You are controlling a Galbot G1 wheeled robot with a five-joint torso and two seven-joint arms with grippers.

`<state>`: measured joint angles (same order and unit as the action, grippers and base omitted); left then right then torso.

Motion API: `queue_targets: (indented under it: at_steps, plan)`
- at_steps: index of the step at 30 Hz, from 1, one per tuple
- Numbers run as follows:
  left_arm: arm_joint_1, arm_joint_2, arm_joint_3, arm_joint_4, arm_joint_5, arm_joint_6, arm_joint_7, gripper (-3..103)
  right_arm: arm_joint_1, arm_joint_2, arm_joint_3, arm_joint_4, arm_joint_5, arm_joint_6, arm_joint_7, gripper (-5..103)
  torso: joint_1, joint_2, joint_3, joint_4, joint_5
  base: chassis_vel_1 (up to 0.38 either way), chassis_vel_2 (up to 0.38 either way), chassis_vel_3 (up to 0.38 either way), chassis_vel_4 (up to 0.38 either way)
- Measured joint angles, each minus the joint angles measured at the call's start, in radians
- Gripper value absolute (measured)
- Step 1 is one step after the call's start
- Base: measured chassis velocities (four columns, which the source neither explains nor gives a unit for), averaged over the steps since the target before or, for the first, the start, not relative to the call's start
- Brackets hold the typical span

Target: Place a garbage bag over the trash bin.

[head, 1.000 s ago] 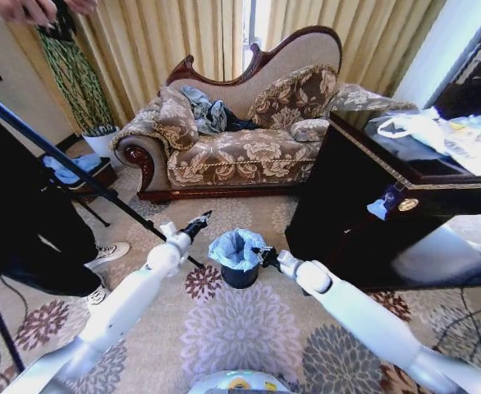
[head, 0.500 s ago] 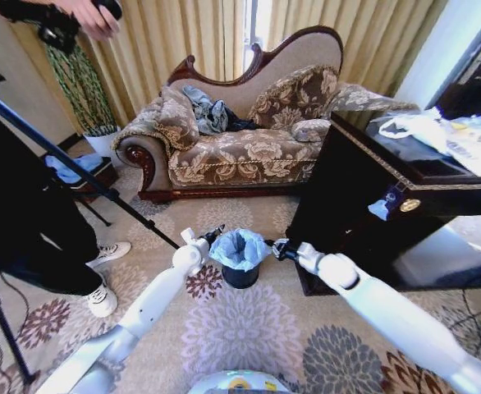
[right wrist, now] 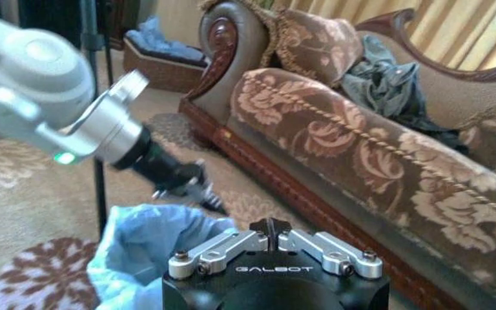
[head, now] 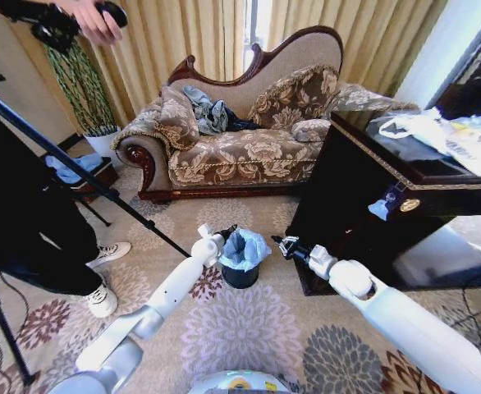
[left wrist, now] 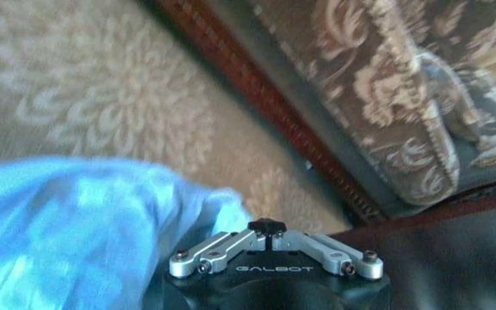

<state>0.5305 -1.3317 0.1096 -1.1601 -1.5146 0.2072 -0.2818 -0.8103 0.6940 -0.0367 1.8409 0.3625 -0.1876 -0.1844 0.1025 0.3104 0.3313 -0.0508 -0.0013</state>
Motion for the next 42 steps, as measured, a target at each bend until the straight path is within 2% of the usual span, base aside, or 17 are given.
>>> queue_targets:
  at_steps: [4,6,8,12,13,18,20,26,30,36,40,42]
  plan:
    - [0.009,-0.015,-0.001,0.002,-0.032,0.014,-0.033,0,-0.001,-0.005,0.019,0.001,0.005,0.001,0.003,0,0.000,0.000,0.000,0.0002,0.0000,0.000,0.000,0.000,0.000]
    - [0.011,-0.035,-0.004,0.012,-0.058,0.030,-0.082,0,-0.003,-0.013,0.037,0.003,0.013,0.001,0.004,0,0.000,0.000,0.000,0.0002,0.0000,0.000,0.000,0.000,0.000]
    - [0.011,-0.043,-0.005,0.018,-0.063,0.033,-0.096,0,-0.003,-0.015,0.042,0.003,0.015,0.001,0.005,0,0.000,0.000,0.000,0.0001,-0.0001,0.000,0.000,0.000,0.000]
    - [0.004,-0.074,-0.013,0.056,-0.080,0.053,-0.132,0,-0.004,-0.019,0.049,0.003,0.019,0.003,0.008,0,0.000,0.000,0.000,0.0000,0.0000,0.000,0.000,0.000,0.000]
    - [-0.009,-0.100,-0.022,0.094,-0.089,0.071,-0.142,0,-0.004,-0.019,0.050,0.005,0.019,0.003,0.010,0,0.000,0.000,0.000,0.0002,0.0000,0.000,0.000,0.000,0.000]
    - [-0.031,-0.137,-0.037,0.157,-0.093,0.087,-0.143,0,0.000,-0.015,0.047,0.006,0.019,0.003,0.015,0,0.000,0.000,0.000,0.0000,-0.0002,0.000,0.000,0.000,0.000]
    - [-0.047,-0.170,-0.056,0.211,-0.082,0.110,-0.097,0,0.001,-0.012,0.042,0.010,0.018,0.003,0.017,0,0.000,0.000,0.000,-0.0001,-0.0001,0.000,0.000,0.000,0.000]
    - [-0.044,-0.202,-0.089,0.213,-0.111,0.165,-0.083,0,-0.005,-0.011,0.039,0.018,0.014,0.004,0.018,0,0.000,0.000,0.000,0.0001,-0.0002,0.000,0.000,0.000,0.000]
    - [-0.031,-0.231,-0.115,0.228,-0.124,0.179,-0.088,0,-0.011,-0.012,0.040,0.021,0.009,0.005,0.019,0,0.000,0.000,0.000,0.0000,-0.0003,0.000,0.000,0.000,0.000]
    - [-0.006,-0.229,-0.144,0.207,-0.135,0.188,-0.103,0,-0.031,-0.019,0.051,0.022,0.008,0.010,0.019,0,0.000,0.000,0.000,-0.0001,-0.0003,0.000,0.000,0.000,0.000]
    - [0.029,-0.182,-0.152,0.116,-0.140,0.196,-0.135,0,-0.034,-0.016,0.057,0.019,0.008,0.012,0.019,0,0.000,0.000,0.000,-0.0002,-0.0005,0.000,0.000,0.000,0.000]
    - [0.050,-0.128,-0.145,0.048,-0.132,0.197,-0.153,0,-0.034,-0.011,0.057,0.010,0.008,0.015,0.019,0,0.000,0.000,0.000,0.0002,-0.0003,0.000,0.000,0.000,0.000]
